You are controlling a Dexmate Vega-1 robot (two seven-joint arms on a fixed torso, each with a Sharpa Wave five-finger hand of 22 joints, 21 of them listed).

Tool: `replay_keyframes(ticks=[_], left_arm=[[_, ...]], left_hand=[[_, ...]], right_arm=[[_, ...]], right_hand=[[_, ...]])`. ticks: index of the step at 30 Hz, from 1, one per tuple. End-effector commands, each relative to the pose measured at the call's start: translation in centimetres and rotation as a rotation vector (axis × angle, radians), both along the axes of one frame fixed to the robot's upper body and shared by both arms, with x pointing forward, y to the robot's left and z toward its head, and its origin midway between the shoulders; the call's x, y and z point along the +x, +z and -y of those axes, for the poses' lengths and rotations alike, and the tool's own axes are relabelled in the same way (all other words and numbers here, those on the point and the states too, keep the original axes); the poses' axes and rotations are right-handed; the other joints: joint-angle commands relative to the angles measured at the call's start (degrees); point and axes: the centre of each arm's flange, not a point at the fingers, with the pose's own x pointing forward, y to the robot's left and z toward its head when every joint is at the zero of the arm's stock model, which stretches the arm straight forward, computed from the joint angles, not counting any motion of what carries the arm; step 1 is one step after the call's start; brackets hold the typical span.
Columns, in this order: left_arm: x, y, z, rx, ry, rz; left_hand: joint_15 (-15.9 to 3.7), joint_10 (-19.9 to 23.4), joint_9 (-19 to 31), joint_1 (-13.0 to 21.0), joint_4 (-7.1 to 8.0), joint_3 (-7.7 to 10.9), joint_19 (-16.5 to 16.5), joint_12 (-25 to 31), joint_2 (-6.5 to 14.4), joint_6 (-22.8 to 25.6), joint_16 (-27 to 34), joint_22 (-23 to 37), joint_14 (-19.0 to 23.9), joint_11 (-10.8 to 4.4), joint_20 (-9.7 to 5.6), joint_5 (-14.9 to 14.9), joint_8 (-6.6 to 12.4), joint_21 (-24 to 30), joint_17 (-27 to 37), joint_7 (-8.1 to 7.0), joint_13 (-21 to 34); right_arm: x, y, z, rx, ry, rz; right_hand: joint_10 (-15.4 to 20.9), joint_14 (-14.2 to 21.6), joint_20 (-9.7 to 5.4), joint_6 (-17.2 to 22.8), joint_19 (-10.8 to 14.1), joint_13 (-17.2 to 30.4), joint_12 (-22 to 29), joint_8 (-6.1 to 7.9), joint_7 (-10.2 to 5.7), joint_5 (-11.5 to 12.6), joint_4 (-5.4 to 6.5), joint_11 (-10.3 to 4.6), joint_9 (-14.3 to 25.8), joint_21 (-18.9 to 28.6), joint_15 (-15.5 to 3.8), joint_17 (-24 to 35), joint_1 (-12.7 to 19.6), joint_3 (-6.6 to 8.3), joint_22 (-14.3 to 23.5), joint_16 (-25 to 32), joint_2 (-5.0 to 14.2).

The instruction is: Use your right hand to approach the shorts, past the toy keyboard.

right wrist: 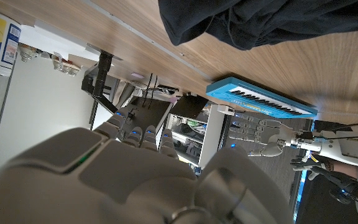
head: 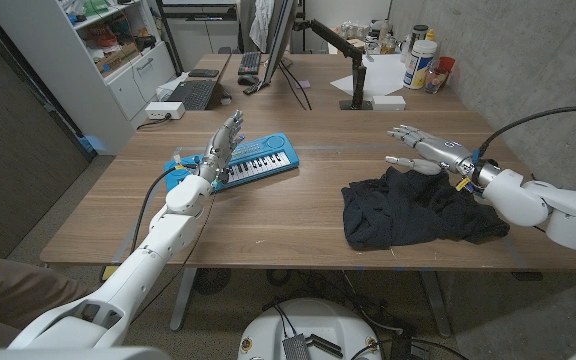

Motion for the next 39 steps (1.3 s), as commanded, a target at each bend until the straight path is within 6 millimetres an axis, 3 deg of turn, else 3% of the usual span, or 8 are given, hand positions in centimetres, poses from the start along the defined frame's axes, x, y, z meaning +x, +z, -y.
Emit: replay_keyframes(ticks=[1, 39], left_arm=[[0.1, 0.1, 0.2, 0.000, -0.014, 0.010], [-0.3, -0.2, 0.8, 0.002, -0.008, 0.005]], left_hand=[[-0.06, -0.13, 0.24, -0.56, 0.30, 0.17, -0.34, 0.22, -0.21, 0.13, 0.19, -0.01, -0.46, -0.12, 0.06, 0.34, -0.14, 0.39, 0.10, -0.04, 0.14], [-0.08, -0.98, 0.24, -1.28, 0.52, -0.16, -0.49, -0.02, -0.53, -0.13, 0.16, -0.01, -0.81, -0.18, 0.03, 0.45, -0.23, 0.41, 0.10, -0.15, 0.14]], right_arm=[[-0.4, -0.4, 0.6, -0.035, -0.020, -0.026], [-1.0, -3.1, 1.3, -0.006, -0.062, -0.016]], right_hand=[[-0.24, -2.98, 0.62, -0.08, -0.02, 0.03, 0.19, 0.18, -0.34, -0.11, -0.15, -0.27, 0.11, 0.18, -0.35, -0.02, 0.64, -0.10, 0.15, 0.47, -0.15], [-0.72, -3.10, 0.91, -1.44, -0.01, 0.05, 0.08, -0.29, -0.68, -0.29, -0.19, -0.42, 0.14, 0.19, -0.15, 0.01, 0.62, -0.24, 0.15, 0.50, -0.27]])
